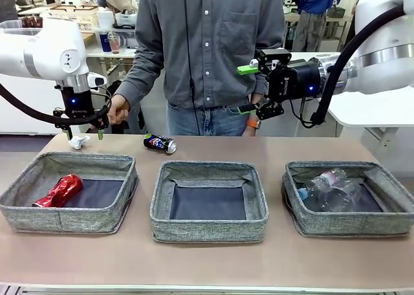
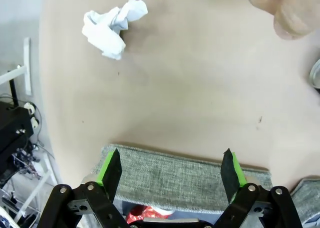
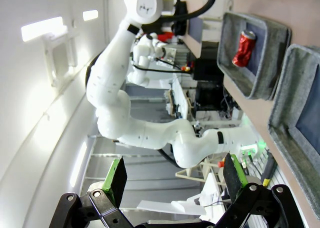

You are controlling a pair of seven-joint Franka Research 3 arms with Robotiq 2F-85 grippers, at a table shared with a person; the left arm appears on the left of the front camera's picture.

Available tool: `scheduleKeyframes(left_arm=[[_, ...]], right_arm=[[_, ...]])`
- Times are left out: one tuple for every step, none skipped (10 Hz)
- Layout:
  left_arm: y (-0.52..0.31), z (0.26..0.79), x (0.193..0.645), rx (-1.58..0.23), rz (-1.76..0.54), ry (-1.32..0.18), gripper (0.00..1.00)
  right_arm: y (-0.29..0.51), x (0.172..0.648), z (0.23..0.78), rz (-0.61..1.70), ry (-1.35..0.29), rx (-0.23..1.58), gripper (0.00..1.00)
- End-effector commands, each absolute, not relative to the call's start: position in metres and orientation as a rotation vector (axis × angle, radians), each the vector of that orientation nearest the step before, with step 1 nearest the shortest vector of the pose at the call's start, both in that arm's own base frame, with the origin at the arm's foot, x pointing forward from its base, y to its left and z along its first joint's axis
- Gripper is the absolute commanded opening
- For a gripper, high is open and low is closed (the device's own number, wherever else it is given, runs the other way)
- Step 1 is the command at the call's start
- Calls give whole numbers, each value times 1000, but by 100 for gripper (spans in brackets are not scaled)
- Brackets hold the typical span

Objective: Sort the waste into the appropriate baskets.
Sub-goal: Pick up the waste item pointed out by the person.

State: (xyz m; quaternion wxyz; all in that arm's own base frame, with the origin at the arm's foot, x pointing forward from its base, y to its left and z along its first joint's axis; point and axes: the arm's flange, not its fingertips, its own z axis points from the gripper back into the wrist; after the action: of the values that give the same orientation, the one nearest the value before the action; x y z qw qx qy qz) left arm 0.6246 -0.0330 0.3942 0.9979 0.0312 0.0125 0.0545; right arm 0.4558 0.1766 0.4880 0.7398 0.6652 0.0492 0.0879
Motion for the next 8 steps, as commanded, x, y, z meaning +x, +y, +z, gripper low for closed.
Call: scheduleKeyframes(left_arm=[[-20,394,636,59,35,8,100],[-13,391,641,31,-24,4,100],[-8,388,643,25,-51,-1,100],[-4,384,646,18,-68,5,100],[0,381,647,17,-73,7,100],[3,378,649,10,-88,0,100],[4,375,651,9,-94,8,100],[7,373,654,22,-97,18,100]], right_arm=[[178,454,488,198,89,1460,100],[178,454,488,198,89,1460,100],[178,454,488,198,89,1460,100],[178,454,488,198,89,1460,100],[178,454,488,198,89,1460,100],[178,454,488,198,89,1460,100],[178,454,488,198,89,1460,100],[178,454,488,198,89,1460,100]])
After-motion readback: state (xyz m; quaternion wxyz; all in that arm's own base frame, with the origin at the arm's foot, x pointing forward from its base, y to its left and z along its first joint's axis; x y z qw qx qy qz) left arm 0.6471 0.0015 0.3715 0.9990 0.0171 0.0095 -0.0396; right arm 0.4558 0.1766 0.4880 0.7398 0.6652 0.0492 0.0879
